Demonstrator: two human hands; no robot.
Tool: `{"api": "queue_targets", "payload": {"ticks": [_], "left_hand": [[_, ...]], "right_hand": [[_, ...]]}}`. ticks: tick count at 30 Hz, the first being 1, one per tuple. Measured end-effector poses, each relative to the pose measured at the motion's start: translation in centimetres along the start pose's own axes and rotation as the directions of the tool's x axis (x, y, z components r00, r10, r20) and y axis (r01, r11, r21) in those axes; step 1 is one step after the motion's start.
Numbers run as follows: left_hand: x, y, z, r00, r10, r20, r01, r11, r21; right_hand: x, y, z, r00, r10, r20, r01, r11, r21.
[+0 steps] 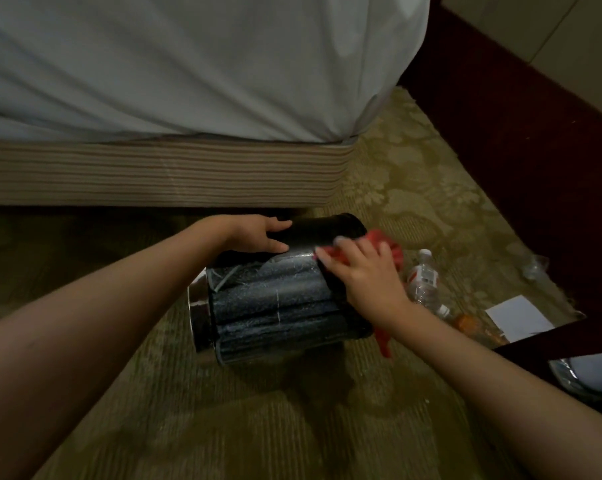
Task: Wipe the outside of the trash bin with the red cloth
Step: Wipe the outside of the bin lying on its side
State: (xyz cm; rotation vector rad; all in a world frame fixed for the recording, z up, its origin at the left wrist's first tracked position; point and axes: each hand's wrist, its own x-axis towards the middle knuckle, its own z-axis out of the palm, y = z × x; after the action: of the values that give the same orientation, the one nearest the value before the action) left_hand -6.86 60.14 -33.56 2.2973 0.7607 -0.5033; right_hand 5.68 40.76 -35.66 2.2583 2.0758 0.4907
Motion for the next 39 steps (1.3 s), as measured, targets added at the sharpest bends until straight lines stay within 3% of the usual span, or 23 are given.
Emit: {"api": "queue_targets", "payload": {"ticks": [4, 8, 11, 18, 23, 27, 32, 34, 36, 39], "left_hand": [[0.1, -0.2, -0.1, 1.000, 0.000, 0.001, 0.000, 1.000, 0.007], [0.0, -0.3, 0.0, 1.000, 0.001, 0.029, 0.001, 0.999, -0.050], [-0.1, 0.0, 0.2, 1.000, 0.008, 0.022, -0.008, 1.000, -0.003], [-0.2, -0.1, 0.6, 1.000, 0.027, 0.009, -0.028, 0.996, 0.084], [-0.3, -0.3, 0.2, 0.999, 0.022, 0.033, -0.024, 0.999, 0.042], [-0.4, 0.0, 0.5, 1.000, 0.019, 0.023, -0.019, 0.999, 0.032], [-0.5, 0.7, 0.6, 1.000, -0.017, -0.002, 0.018, 0.995, 0.101], [-1.0, 1.1, 0.9, 1.000, -0.005, -0.017, 0.007, 0.995, 0.099], [-1.7, 1.7, 0.8, 0.996, 0.016, -0.090, -0.016, 1.000, 0.010], [-3.3, 3.9, -0.3, 0.954, 0.089, -0.286, -0.126, 0.986, -0.112]], "right_hand": [[3.5, -0.2, 0.3, 0.998, 0.040, 0.044, -0.039, 0.999, -0.026], [-1.9, 0.4, 1.2, 0.996, -0.037, -0.087, 0.037, 0.999, -0.005], [-4.7, 0.3, 1.4, 0.995, -0.084, -0.054, 0.084, 0.996, -0.012], [5.0, -0.9, 0.4, 0.997, 0.022, 0.069, -0.023, 1.000, 0.019], [-0.9, 0.7, 1.0, 0.988, -0.144, -0.055, 0.145, 0.989, 0.017], [-3.4, 1.3, 0.6, 0.974, -0.223, -0.027, 0.223, 0.975, 0.005], [3.2, 0.9, -1.1, 0.992, -0.058, 0.114, 0.048, 0.995, 0.087], [4.8, 1.2, -1.8, 0.998, 0.037, 0.056, -0.049, 0.974, 0.223], [5.5, 1.7, -3.1, 0.982, 0.187, -0.033, -0.155, 0.890, 0.428], [5.6, 2.9, -5.0, 0.894, 0.439, -0.091, -0.277, 0.701, 0.658]]}}
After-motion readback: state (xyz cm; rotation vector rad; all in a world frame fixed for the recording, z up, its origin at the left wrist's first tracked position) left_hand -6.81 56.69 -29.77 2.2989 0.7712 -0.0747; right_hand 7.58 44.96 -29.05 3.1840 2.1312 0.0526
